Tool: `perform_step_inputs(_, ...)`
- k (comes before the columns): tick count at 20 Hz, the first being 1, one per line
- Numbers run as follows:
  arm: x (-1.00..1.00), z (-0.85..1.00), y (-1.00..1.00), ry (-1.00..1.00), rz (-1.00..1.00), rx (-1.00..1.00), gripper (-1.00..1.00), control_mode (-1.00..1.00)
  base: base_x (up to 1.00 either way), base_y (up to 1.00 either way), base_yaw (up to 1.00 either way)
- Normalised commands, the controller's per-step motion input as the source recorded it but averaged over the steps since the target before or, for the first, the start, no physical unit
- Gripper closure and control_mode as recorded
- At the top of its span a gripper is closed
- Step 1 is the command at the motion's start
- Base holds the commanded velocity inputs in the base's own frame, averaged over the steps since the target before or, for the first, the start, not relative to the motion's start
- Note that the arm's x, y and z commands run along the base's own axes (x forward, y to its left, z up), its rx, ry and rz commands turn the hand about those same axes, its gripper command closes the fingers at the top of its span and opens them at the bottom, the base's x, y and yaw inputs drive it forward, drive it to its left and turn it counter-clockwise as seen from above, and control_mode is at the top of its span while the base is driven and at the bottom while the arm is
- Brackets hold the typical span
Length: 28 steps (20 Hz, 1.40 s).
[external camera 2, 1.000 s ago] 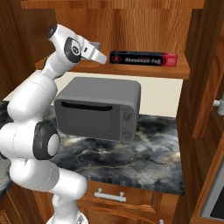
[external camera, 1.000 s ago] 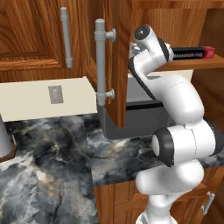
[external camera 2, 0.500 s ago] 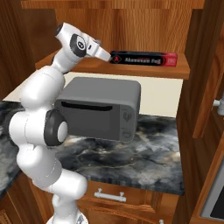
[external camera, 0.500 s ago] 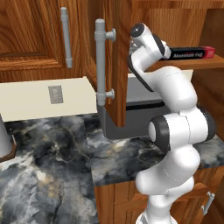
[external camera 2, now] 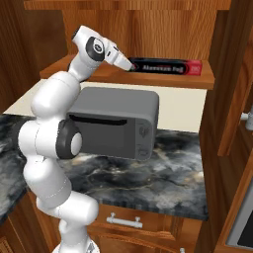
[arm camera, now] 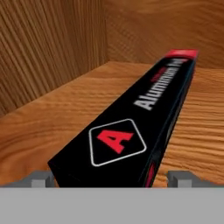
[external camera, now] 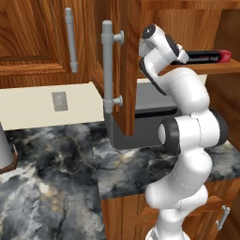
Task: Retrieve the tupperware and aluminum foil from the cabinet and place them on the dining counter near the plate with lemon and kebab skewer to prepare for storing leftovers.
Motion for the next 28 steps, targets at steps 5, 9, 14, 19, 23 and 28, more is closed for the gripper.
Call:
perform_step_inputs(5,0.00,-0.43,-0.33,-0.05,-0.23,0.00,1.00,-1.00,0.00,0.00,0.00)
perform_step_inputs(9,0.00,-0.15,-0.01,-0.18,-0.08,0.00,1.00,-1.00,0.00,0.00,0.00)
perform_step_inputs(14,-0.52,0.00,0.03,-0.19,0.03,0.00,1.00,-1.00,0.00,0.00,0.00)
perform_step_inputs(19,-0.98,0.00,0.14,-0.03,0.16,-0.04,1.00,-1.00,0.00,0.00,0.00)
perform_step_inputs(23,-1.00,0.09,0.13,0.00,0.28,-0.09,1.00,-1.00,0.00,0.00,0.00)
perform_step_inputs(28,-1.00,0.01,0.29,0.01,0.44,-0.10,1.00,-1.00,0.00,0.00,0.00)
